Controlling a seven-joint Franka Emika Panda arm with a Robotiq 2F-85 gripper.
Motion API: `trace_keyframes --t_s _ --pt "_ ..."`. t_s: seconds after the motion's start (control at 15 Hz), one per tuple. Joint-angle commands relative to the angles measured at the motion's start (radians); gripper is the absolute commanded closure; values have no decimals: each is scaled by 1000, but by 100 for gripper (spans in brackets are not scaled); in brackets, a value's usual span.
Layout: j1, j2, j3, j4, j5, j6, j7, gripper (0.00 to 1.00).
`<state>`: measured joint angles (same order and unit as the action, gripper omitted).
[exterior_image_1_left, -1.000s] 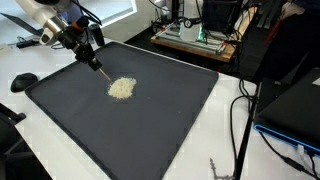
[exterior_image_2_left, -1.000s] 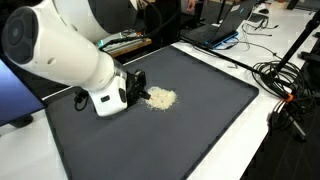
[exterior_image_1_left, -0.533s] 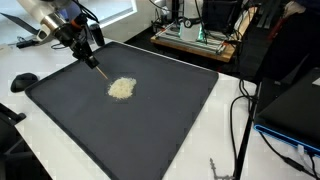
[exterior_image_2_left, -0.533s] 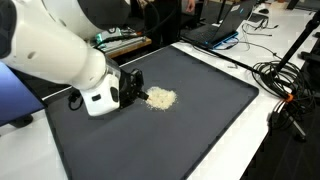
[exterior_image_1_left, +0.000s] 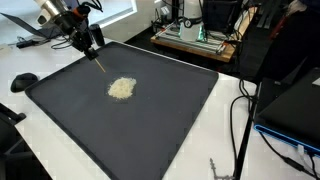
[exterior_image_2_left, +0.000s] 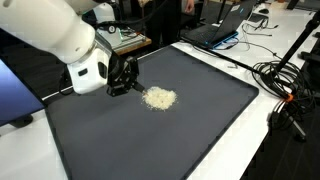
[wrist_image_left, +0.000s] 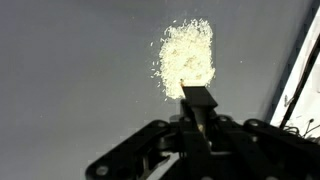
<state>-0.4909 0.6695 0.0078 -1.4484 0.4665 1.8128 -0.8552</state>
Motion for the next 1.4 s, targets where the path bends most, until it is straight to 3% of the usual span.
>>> trace_keyframes --t_s 0.0,0.53,0.8,1.13,1.33 --pt "28 -167 -19 -237 17 131 -32 97" --pt "50 -393 -24 -638 90 438 -208 97" --pt "66 -493 -17 -837 296 591 -394 97" --pt "147 -596 -38 -997 657 706 -688 97" --pt "232 -639 -50 -1055 730 812 -743 97"
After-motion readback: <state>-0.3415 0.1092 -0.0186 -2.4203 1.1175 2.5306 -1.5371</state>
